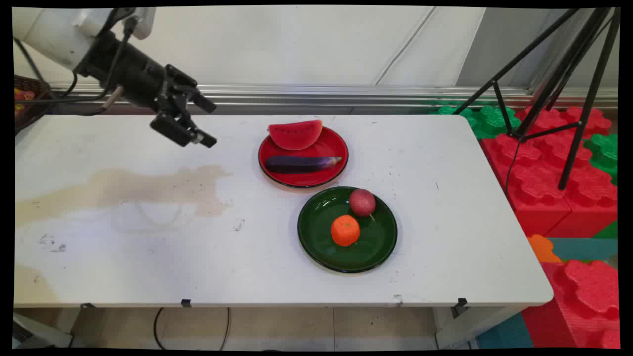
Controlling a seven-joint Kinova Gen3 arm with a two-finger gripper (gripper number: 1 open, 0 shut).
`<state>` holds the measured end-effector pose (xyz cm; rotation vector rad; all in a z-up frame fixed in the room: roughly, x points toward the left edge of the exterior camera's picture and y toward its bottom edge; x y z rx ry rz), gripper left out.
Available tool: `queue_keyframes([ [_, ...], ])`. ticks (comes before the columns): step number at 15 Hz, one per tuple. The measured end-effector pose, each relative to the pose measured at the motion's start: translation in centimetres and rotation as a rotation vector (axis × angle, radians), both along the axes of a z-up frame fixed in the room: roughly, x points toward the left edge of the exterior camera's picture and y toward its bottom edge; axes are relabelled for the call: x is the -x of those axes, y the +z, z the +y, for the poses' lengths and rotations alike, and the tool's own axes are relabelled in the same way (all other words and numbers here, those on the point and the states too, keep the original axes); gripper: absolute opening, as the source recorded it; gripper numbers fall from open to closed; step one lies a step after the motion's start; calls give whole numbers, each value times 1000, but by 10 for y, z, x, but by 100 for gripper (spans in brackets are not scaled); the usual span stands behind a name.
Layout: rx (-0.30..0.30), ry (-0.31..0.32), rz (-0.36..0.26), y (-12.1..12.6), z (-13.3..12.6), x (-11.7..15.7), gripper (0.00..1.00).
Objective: Pick up the eggplant from the red plate
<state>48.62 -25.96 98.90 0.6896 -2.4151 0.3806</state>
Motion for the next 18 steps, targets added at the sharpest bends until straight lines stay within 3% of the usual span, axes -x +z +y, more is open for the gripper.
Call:
queue_keyframes([
  [6,26,18,-19,-16,-39,20,100],
  [18,-33,7,-109,-96,-125,75,100],
])
